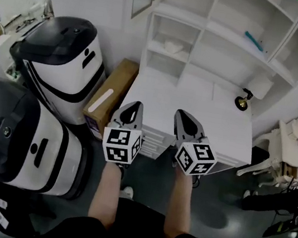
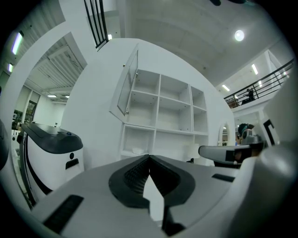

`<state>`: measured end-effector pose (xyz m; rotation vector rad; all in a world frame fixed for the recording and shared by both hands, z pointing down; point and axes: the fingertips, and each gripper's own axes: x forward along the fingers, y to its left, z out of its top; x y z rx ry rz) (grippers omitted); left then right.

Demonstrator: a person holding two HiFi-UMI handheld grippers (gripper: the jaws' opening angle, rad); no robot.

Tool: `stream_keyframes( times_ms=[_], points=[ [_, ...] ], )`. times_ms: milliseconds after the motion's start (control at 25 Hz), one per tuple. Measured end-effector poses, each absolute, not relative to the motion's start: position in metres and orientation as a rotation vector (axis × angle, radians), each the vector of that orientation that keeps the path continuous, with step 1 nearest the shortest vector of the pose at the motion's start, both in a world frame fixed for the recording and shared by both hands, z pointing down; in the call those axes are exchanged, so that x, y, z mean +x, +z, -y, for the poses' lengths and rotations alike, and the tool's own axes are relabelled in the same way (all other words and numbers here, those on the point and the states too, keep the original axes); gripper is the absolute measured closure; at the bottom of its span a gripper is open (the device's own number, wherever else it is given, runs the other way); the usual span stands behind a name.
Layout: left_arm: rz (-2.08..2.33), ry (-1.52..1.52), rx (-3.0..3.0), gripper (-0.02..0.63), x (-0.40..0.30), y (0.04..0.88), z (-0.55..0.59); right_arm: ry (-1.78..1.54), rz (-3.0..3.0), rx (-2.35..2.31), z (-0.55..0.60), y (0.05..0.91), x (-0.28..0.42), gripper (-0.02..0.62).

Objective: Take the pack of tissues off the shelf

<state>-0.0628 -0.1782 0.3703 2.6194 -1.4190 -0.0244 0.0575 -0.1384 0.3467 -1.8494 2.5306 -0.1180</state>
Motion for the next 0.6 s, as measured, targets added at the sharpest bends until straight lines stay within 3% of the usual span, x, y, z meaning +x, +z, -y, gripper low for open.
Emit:
stream_keyframes(
  times_ms=[600],
  points=[
    [1.316,-0.009,2.680,0.595,-0.037,0.373,0.230,-0.107,-2.470,-1.940,0.183,0.348,0.078,0.578]
  ],
)
